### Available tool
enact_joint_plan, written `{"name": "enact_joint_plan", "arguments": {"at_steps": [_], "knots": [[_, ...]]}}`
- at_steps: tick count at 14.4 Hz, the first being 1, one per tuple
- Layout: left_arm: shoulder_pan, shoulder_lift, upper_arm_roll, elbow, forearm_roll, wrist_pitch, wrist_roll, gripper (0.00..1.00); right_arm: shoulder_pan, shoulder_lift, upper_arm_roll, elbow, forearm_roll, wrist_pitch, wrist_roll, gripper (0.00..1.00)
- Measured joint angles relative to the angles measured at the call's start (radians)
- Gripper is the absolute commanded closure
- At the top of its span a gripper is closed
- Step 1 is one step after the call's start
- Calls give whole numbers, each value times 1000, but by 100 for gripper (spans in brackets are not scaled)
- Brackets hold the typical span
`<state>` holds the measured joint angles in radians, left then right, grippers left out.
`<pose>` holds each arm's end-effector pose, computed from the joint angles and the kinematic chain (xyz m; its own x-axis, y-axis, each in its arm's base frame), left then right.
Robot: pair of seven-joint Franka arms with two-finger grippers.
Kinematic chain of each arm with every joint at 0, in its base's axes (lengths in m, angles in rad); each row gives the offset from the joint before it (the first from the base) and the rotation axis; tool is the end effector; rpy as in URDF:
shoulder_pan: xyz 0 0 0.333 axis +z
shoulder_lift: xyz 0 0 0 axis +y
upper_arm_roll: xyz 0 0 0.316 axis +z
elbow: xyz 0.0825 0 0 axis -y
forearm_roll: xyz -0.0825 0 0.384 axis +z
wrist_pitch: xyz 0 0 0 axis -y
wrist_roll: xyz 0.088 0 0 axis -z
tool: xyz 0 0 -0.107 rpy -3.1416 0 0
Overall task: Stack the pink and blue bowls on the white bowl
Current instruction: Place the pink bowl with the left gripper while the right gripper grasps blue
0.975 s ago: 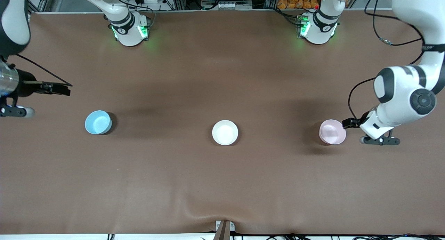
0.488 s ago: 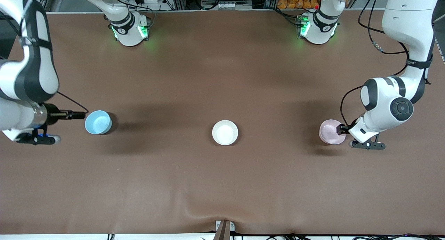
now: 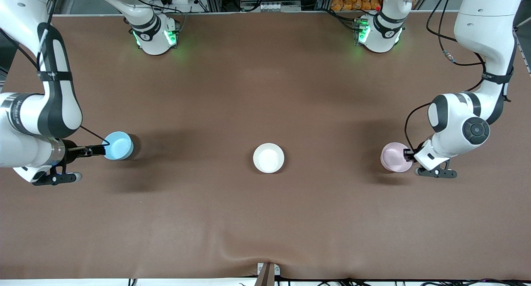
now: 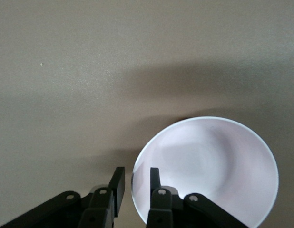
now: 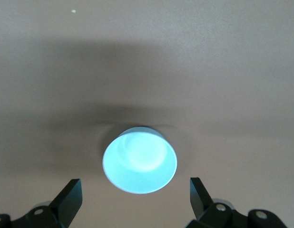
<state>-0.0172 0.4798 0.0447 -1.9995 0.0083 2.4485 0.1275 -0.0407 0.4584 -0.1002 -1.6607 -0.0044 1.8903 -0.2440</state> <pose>0.6047 0.0161 0.2138 0.9933 -0.1105 -0.0336 -0.1113 -0.9936 -0.0216 0.6404 -0.0847 0.3273 0.9673 0.1079 -0.2297 0.1091 -0.9940 -0.0077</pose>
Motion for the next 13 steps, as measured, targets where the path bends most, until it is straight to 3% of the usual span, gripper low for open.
{"name": "enact_joint_plan", "arguments": {"at_steps": [1, 8, 13], "knots": [[0, 5, 0, 0, 0, 6, 0, 100, -16, 6, -1, -24, 0, 30, -23, 0], [0, -34, -50, 24, -12, 0, -4, 100, -58, 76, -3, -94, 0, 87, -49, 0], [-9, -46, -157, 148, -15, -149, -180, 100, -75, 83, -4, -168, 0, 109, -49, 0]]}}
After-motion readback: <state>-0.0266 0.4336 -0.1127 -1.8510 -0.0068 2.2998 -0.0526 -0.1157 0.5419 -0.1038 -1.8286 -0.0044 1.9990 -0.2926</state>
